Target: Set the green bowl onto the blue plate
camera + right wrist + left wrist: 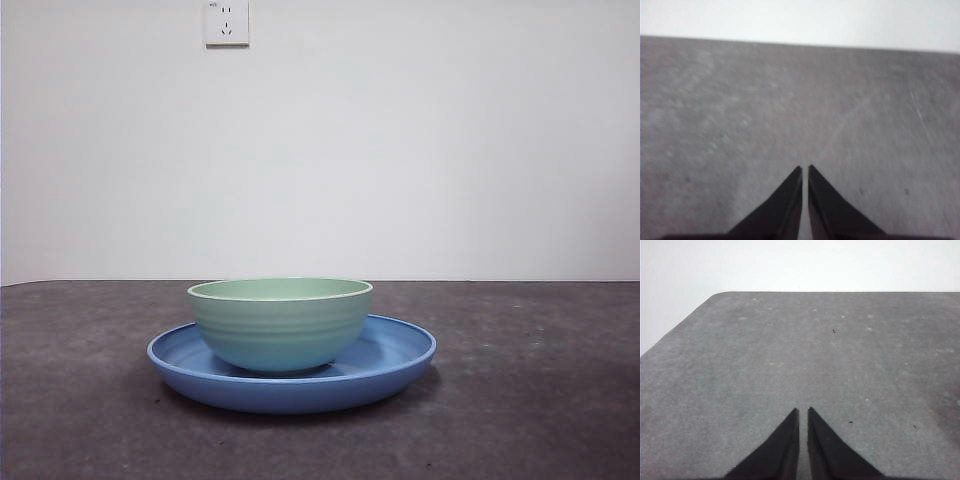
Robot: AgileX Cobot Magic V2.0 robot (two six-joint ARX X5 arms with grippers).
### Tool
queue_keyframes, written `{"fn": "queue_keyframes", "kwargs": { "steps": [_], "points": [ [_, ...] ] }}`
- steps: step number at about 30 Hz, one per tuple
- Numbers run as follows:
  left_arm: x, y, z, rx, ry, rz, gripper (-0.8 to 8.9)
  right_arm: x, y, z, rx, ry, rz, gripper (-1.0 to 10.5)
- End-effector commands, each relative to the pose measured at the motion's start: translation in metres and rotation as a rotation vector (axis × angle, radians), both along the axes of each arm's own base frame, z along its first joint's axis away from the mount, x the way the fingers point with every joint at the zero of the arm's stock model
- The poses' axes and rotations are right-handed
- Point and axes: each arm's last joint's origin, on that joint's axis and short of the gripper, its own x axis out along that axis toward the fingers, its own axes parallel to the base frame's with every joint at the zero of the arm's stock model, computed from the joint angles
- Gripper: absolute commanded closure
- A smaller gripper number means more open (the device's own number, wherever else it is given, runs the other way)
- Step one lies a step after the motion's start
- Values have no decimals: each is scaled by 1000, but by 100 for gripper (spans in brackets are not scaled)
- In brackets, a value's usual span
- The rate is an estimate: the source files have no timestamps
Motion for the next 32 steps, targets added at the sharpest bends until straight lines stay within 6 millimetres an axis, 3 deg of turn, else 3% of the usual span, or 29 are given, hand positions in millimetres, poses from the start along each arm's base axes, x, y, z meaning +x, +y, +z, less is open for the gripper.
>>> {"fn": "queue_keyframes", "kwargs": {
  "steps": [1, 32],
  "points": [
    [1, 0, -7, 9, 26, 7, 787, 0, -1, -8, 49, 1, -44, 929],
    [1, 0, -7, 9, 25, 7, 787, 1, 0, -5, 22, -41, -77, 929]
  ]
}}
